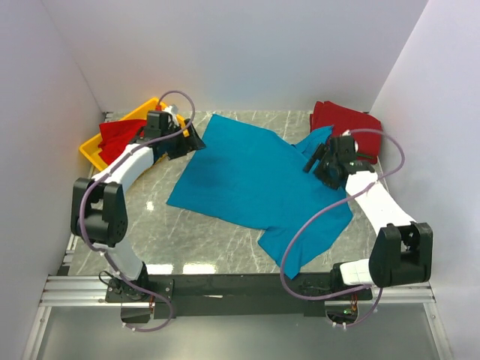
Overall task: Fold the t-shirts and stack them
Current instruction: Flatten the tshirt out
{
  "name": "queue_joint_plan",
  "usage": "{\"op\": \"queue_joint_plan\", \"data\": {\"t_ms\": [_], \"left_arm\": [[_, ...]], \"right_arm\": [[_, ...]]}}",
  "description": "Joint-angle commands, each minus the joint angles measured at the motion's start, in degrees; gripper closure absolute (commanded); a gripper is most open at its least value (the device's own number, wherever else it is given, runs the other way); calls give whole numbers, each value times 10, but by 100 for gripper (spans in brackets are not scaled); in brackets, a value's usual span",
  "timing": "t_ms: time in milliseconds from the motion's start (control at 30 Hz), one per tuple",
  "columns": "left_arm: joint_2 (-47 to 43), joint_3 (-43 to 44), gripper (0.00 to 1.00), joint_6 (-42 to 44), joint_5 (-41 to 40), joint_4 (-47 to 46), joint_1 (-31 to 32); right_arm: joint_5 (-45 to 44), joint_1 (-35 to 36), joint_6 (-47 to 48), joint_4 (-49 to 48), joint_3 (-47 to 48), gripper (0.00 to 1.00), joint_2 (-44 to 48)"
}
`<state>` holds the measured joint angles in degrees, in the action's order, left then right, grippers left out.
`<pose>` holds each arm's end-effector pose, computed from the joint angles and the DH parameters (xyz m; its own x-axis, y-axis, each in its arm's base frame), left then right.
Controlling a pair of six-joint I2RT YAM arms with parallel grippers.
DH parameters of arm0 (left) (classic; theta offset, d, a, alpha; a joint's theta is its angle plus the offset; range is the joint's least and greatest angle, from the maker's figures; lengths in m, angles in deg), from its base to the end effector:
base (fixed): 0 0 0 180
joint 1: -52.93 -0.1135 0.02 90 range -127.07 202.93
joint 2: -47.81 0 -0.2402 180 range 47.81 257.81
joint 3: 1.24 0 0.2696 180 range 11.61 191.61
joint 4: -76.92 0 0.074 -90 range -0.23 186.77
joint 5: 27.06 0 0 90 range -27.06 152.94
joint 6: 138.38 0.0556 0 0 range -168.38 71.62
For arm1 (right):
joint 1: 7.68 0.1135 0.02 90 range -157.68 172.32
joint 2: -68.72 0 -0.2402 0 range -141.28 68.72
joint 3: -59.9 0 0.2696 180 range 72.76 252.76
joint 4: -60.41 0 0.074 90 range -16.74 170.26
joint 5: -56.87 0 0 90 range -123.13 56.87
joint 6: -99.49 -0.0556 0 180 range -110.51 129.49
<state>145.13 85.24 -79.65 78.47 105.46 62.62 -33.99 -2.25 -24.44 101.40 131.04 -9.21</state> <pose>0.4056 -0.0844 0.2201 -0.7246 -0.3836 -0.5725 -0.0117 0.8374 -0.5464 0.3232 0.0299 0.2205 -0.6589 0.4980 -0.5638 0.3413 0.8658 0.3659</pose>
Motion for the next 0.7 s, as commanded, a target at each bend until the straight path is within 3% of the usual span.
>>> {"op": "queue_joint_plan", "data": {"t_ms": [0,267,667], "left_arm": [[29,19,11,-13,39,-34,4],[88,0,11,-13,79,-65,6],[153,-2,11,32,99,-40,6]], "right_arm": [[7,7,-32,-22,-39,14,30],[32,8,-53,-50,-84,14,4],[51,16,-57,-69,-46,15,-109]]}}
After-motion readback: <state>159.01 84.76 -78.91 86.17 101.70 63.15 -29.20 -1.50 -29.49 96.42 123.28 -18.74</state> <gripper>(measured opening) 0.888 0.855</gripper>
